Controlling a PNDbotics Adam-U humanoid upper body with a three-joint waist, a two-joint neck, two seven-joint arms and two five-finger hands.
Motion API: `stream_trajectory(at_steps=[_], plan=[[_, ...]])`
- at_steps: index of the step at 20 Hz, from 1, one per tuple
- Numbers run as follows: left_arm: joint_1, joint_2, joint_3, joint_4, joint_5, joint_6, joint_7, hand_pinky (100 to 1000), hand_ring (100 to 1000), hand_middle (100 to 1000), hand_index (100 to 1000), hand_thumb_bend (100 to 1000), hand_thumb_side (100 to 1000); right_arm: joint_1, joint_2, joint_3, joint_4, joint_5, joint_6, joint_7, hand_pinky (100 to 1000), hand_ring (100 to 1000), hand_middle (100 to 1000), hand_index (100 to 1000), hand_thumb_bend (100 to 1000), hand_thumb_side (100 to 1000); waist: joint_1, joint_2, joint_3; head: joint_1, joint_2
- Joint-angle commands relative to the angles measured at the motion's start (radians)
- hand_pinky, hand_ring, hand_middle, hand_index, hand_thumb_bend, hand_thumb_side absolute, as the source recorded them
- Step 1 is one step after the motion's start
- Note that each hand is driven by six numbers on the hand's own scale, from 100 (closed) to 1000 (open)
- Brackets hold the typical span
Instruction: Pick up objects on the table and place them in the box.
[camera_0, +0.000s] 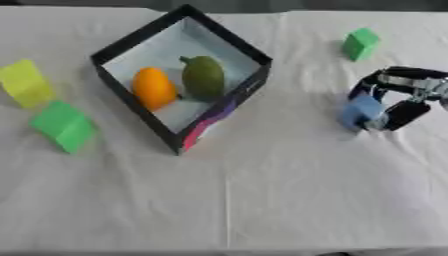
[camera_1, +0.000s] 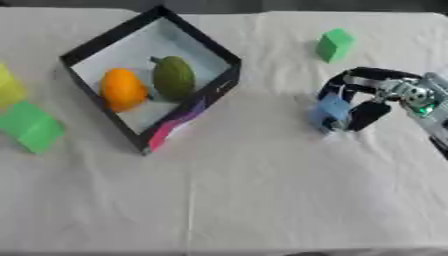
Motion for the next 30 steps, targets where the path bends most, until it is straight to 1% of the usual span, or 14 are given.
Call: stream_trajectory(at_steps=[1,7,10,13,16,17,19,20,22,23,25,26,29,30], plan=[[-0.008,0.031,0.002,-0.014,-0.001,-0.002,-0.003,791,629,760,757,100,605,-0.016,-0.040,-0.015,-0.027,-0.025,0.004,-0.015,721,480,353,683,116,190,-0.013,-0.030,0.000,-0.004,-0.004],[-0.010,0.032,0.002,-0.014,0.003,0.001,-0.002,792,630,760,756,100,606,-0.037,-0.054,-0.021,-0.053,-0.050,-0.013,-0.041,725,479,356,686,116,183,-0.016,-0.034,0.004,-0.005,-0.005],[-0.010,0.032,0.004,-0.016,0.007,0.002,0.001,791,630,761,755,100,606,-0.083,-0.049,-0.030,-0.067,-0.069,-0.034,-0.064,729,473,352,685,100,154,-0.017,-0.035,0.005,-0.005,-0.003],[-0.011,0.035,0.011,-0.023,0.016,0.000,0.011,791,633,762,756,100,606,-0.180,-0.025,-0.026,-0.056,-0.094,-0.065,-0.066,733,474,354,682,100,139,-0.016,-0.038,-0.001,-0.012,0.001],[-0.012,0.033,0.029,-0.038,0.035,-0.005,0.039,793,640,767,761,100,610,-0.330,0.050,-0.017,0.011,-0.098,-0.106,-0.029,736,477,360,673,107,127,-0.012,-0.043,-0.003,-0.020,0.002],[-0.015,0.030,0.039,-0.048,0.044,-0.008,0.054,795,644,769,763,100,614,-0.388,0.089,-0.014,0.050,-0.086,-0.120,-0.020,733,481,362,672,147,141,-0.011,-0.044,-0.001,-0.024,0.003],[-0.020,0.024,0.057,-0.070,0.067,-0.011,0.089,796,649,770,765,100,617,-0.483,0.164,-0.011,0.139,-0.036,-0.164,-0.013,729,483,364,666,182,156,-0.008,-0.047,0.005,-0.030,0.004],[-0.023,0.023,0.063,-0.082,0.076,-0.012,0.106,797,652,771,766,100,618,-0.518,0.197,-0.016,0.185,-0.005,-0.189,-0.016,727,487,368,666,209,168,-0.007,-0.048,0.008,-0.033,0.005],[-0.031,0.019,0.075,-0.111,0.091,-0.014,0.138,800,659,772,768,100,616,-0.572,0.264,-0.037,0.283,0.070,-0.240,-0.032,727,489,369,666,214,173,-0.005,-0.049,0.011,-0.043,0.007],[-0.037,0.019,0.083,-0.128,0.097,-0.019,0.156,801,661,772,768,100,615,-0.592,0.296,-0.052,0.335,0.110,-0.260,-0.041,728,489,369,666,211,172,-0.004,-0.049,0.013,-0.052,0.008],[-0.039,0.028,0.094,-0.156,0.099,-0.031,0.187,803,662,772,769,100,603,-0.621,0.345,-0.083,0.416,0.185,-0.297,-0.070,727,494,375,669,252,179,-0.002,-0.050,0.017,-0.067,0.010],[-0.032,0.038,0.097,-0.168,0.097,-0.039,0.196,804,662,772,769,100,596,-0.631,0.366,-0.098,0.448,0.221,-0.311,-0.088,728,493,375,668,241,175,0.001,-0.051,0.020,-0.072,0.012],[0.006,0.077,0.106,-0.190,0.090,-0.068,0.211,805,660,772,769,100,587,-0.658,0.419,-0.132,0.527,0.308,-0.336,-0.126,729,498,380,671,251,174,0.005,-0.055,0.026,-0.090,0.020],[0.021,0.089,0.110,-0.191,0.091,-0.076,0.213,806,659,772,768,100,585,-0.665,0.437,-0.142,0.546,0.332,-0.340,-0.137,732,498,380,671,233,168,0.005,-0.056,0.027,-0.093,0.023]])
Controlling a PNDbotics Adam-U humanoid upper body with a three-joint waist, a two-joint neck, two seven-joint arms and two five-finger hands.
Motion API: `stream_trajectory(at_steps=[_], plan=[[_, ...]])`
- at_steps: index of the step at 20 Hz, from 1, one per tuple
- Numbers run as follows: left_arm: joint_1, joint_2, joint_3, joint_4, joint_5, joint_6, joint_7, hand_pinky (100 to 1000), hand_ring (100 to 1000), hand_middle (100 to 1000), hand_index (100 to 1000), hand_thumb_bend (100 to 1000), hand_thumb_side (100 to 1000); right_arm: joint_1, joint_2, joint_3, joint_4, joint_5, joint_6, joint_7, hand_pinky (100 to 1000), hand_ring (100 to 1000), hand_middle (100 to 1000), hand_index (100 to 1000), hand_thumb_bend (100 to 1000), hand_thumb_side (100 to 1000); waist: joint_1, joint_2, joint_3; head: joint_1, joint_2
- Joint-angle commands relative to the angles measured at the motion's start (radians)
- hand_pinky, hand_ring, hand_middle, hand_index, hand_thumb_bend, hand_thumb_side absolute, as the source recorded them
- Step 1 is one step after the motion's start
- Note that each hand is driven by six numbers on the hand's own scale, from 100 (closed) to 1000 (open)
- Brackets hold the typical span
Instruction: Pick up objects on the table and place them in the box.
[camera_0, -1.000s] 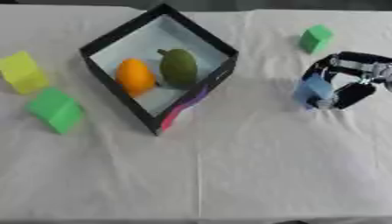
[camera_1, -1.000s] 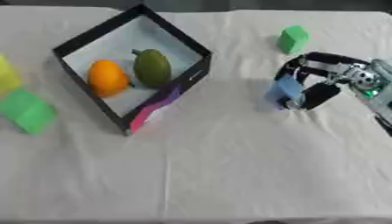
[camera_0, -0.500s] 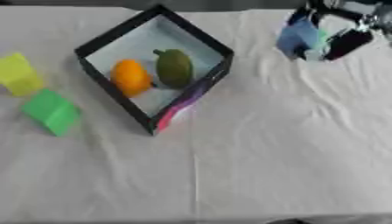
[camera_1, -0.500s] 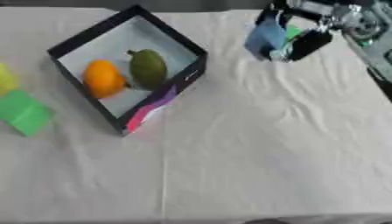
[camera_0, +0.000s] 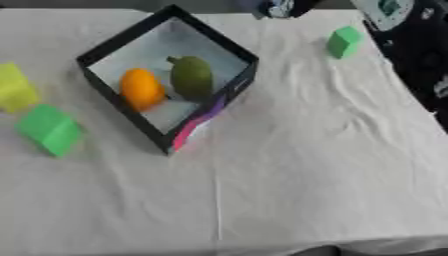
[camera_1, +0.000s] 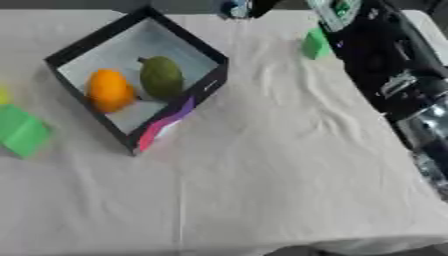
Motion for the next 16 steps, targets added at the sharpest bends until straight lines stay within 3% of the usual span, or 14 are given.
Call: stream_trajectory(at_steps=[1,7,16], plan=[[0.026,0.066,0.024,-0.030,0.000,-0.027,0.013,806,659,772,768,100,583,-0.045,0.039,-0.042,0.060,0.081,-0.020,-0.034,732,498,381,672,229,165,0.008,-0.039,0.003,-0.014,0.009],[0.091,0.095,0.045,-0.033,-0.009,-0.061,0.019,806,654,771,767,100,576,-0.055,0.114,-0.083,0.105,0.129,-0.008,-0.049,738,491,378,673,157,125,0.006,-0.044,0.006,-0.017,0.010],[0.140,0.105,0.055,-0.030,-0.034,-0.092,0.005,807,651,771,767,100,574,-0.036,0.161,-0.066,0.073,0.114,-0.001,-0.014,743,492,381,674,102,121,0.005,-0.044,0.018,-0.027,0.010]])
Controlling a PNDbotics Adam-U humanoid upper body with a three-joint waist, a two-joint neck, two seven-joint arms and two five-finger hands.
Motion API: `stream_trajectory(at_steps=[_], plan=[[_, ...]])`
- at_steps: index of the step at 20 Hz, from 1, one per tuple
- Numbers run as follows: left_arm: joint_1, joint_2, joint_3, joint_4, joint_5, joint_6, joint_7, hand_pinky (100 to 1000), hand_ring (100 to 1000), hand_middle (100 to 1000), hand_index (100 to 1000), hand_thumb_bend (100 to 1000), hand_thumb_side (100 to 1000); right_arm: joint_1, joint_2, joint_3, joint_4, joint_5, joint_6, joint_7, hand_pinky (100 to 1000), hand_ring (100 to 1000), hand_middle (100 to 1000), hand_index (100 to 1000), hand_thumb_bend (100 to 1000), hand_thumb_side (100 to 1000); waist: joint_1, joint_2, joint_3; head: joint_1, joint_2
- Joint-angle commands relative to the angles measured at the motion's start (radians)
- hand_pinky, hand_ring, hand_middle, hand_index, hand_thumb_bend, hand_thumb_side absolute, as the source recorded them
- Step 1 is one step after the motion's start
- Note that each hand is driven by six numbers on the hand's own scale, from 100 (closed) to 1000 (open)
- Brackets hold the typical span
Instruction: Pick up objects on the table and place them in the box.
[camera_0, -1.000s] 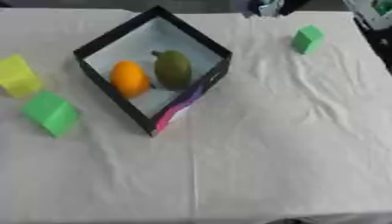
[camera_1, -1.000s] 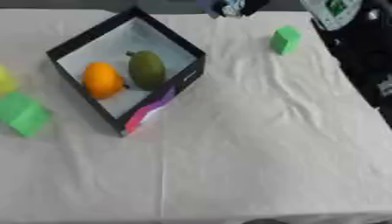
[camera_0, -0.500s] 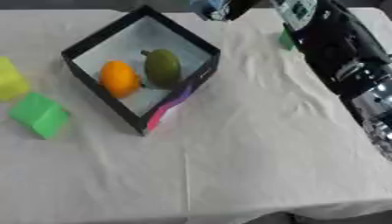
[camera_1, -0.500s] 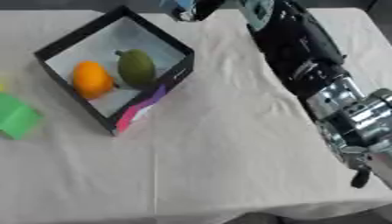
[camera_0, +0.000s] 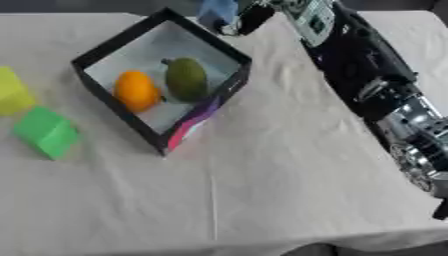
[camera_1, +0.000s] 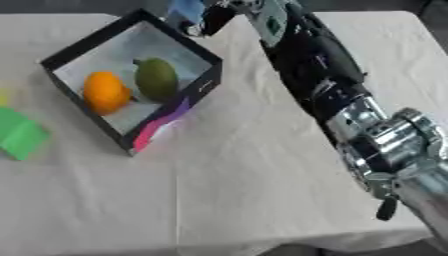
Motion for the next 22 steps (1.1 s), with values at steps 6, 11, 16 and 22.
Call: stream_trajectory(at_steps=[6,11,16,22], plan=[[0.014,0.034,0.020,-0.016,-0.005,-0.010,-0.009,807,648,770,766,100,572,-0.006,0.013,0.010,-0.040,-0.016,0.004,0.034,747,492,382,673,100,117,0.005,-0.030,0.040,-0.037,0.005],[0.029,0.021,0.035,-0.011,-0.004,-0.007,-0.005,807,647,770,766,100,575,-0.001,0.020,0.020,-0.059,-0.030,0.006,0.045,750,493,384,674,100,110,0.005,-0.030,0.060,-0.059,0.005],[0.042,0.012,0.044,-0.014,-0.009,-0.006,-0.008,806,645,769,766,100,574,0.010,0.028,0.035,-0.072,-0.040,-0.001,0.074,760,505,397,682,100,124,0.006,-0.027,0.076,-0.083,0.005],[0.046,0.003,0.047,-0.011,-0.017,-0.002,-0.010,806,643,767,765,100,574,0.025,0.026,0.032,-0.069,-0.015,-0.036,0.118,852,690,569,845,147,232,0.003,-0.024,0.083,-0.089,0.005]])
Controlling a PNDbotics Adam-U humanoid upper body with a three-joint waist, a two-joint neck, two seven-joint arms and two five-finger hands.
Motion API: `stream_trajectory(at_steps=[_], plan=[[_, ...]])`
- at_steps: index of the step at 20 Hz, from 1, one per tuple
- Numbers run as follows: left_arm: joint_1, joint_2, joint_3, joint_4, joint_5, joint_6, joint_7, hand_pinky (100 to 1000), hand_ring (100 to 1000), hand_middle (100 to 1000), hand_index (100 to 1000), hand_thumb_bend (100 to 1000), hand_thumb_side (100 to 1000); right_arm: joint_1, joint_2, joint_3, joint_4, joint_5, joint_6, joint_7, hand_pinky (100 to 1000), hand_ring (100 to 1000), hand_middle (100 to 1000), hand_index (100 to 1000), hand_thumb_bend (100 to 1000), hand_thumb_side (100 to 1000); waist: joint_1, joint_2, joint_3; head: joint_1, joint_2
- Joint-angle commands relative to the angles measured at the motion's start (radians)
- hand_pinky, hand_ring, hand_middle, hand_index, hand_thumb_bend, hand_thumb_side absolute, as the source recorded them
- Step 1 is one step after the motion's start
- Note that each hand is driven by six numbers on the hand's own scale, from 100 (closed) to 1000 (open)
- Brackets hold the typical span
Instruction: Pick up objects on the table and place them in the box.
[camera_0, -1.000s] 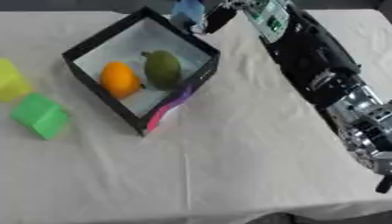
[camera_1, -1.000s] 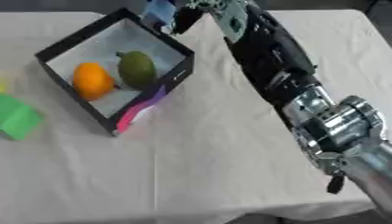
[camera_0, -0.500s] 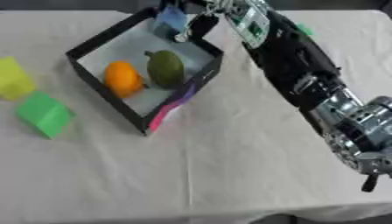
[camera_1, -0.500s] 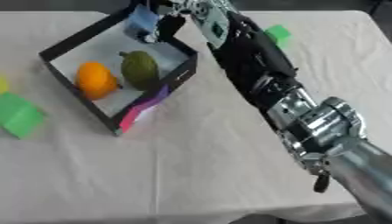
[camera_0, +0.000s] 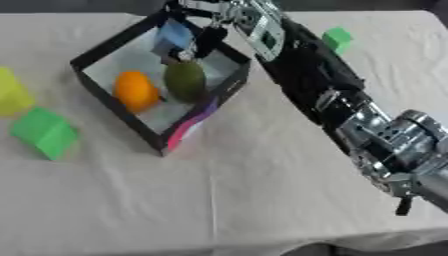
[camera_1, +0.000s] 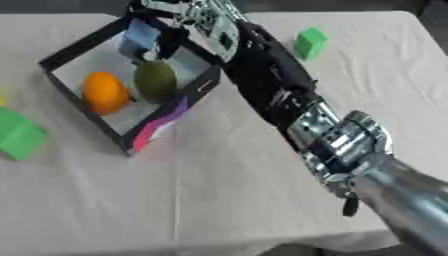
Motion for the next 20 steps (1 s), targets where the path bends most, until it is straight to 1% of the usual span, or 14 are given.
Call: stream_trajectory(at_steps=[1,4,6,7,8,9,11,13,15,17,20], plan=[[-0.001,0.014,0.015,-0.012,-0.009,0.005,-0.003,806,643,767,765,100,574,-0.014,-0.014,-0.007,-0.018,0.017,-0.018,0.017,864,718,596,866,154,237,0.002,-0.024,0.002,-0.005,0.005],[-0.001,0.014,0.016,-0.011,-0.011,0.006,-0.003,805,643,766,765,100,574,-0.009,-0.016,-0.014,-0.011,0.028,-0.032,0.025,899,780,672,906,184,233,0.002,-0.023,0.002,-0.007,0.005],[0.000,0.013,0.017,-0.011,-0.012,0.007,-0.003,805,643,766,765,100,574,-0.008,-0.017,-0.017,-0.012,0.031,-0.035,0.022,935,822,732,935,228,228,0.003,-0.022,0.001,-0.006,0.005],[0.001,0.012,0.017,-0.010,-0.013,0.007,-0.003,805,642,765,765,100,574,-0.007,-0.018,-0.018,-0.014,0.032,-0.037,0.020,975,845,779,965,293,248,0.003,-0.021,0.001,-0.006,0.005],[0.001,0.011,0.016,-0.010,-0.015,0.008,-0.005,805,642,765,764,100,574,-0.006,-0.019,-0.019,-0.018,0.031,-0.040,0.016,989,850,795,975,316,254,0.003,-0.021,0.000,-0.006,0.005],[0.001,0.010,0.016,-0.009,-0.016,0.008,-0.006,805,642,765,764,100,574,-0.006,-0.021,-0.020,-0.022,0.031,-0.044,0.011,1000,857,816,988,341,285,0.003,-0.020,0.000,-0.006,0.005],[0.001,0.010,0.015,-0.009,-0.016,0.008,-0.006,805,642,765,764,100,574,-0.006,-0.023,-0.023,-0.032,0.031,-0.046,-0.005,1000,869,844,1000,338,322,0.004,-0.020,-0.001,-0.006,0.005],[0.001,0.010,0.015,-0.008,-0.016,0.008,-0.006,804,642,764,764,100,574,-0.006,-0.024,-0.023,-0.040,0.025,-0.049,-0.013,1000,876,858,1000,325,341,0.006,-0.020,-0.002,-0.006,0.005],[0.003,0.011,0.016,-0.008,-0.015,0.007,-0.004,804,641,763,764,100,573,-0.005,-0.026,-0.020,-0.046,0.012,-0.055,-0.003,1000,876,863,1000,312,334,0.007,-0.021,-0.003,-0.006,0.005],[0.004,0.011,0.016,-0.008,-0.014,0.007,-0.003,804,641,761,764,100,573,-0.006,-0.029,-0.019,-0.051,-0.001,-0.059,0.014,1000,872,859,1000,318,351,0.008,-0.021,-0.004,-0.007,0.005],[0.004,0.012,0.015,-0.008,-0.015,0.007,-0.003,804,641,760,764,100,572,-0.007,-0.032,-0.021,-0.058,-0.013,-0.055,0.022,1000,867,855,1000,311,353,0.009,-0.022,-0.005,-0.008,0.005]])
